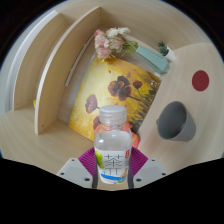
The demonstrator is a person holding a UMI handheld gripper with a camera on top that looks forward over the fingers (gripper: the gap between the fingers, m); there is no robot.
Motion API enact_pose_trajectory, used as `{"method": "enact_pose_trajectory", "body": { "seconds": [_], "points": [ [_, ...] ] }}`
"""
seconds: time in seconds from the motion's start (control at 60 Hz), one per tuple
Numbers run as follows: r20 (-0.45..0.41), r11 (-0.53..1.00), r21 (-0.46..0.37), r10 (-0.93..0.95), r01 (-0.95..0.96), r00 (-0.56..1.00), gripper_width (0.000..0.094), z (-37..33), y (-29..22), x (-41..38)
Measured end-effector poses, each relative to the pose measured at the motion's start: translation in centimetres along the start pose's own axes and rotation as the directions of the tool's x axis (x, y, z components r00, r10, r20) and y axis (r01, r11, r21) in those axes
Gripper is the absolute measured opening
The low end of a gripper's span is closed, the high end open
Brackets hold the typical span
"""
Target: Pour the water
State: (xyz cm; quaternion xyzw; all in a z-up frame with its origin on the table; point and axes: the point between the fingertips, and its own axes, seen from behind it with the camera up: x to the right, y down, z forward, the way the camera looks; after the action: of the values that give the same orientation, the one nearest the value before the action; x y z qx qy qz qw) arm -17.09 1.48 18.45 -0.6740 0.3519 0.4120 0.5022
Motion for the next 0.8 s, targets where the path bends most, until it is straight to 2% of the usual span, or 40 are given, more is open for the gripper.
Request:
{"method": "enact_pose_trajectory", "body": {
  "seconds": [0.133,0.25,0.333,0.467,0.633,0.8],
  "points": [
    [0.053,0.946,0.022,0.321,-0.322,0.946,0.0406,0.6,-2.4,-0.2],
    [0.089,0.837,-0.003,0.545,-0.547,0.834,0.0408,1.1,-3.3,-0.1],
    [0.076,0.747,-0.031,0.665,-0.664,0.743,0.0409,1.2,-2.9,0.1],
    [0.078,0.614,-0.045,0.788,-0.788,0.610,0.0408,1.7,-3.5,0.5],
    [0.100,0.488,-0.015,0.869,-0.873,0.484,0.0409,1.8,-4.7,1.8],
    [0.087,0.481,0.000,0.873,-0.877,0.479,0.0406,1.9,-5.1,2.2]
  ]
}}
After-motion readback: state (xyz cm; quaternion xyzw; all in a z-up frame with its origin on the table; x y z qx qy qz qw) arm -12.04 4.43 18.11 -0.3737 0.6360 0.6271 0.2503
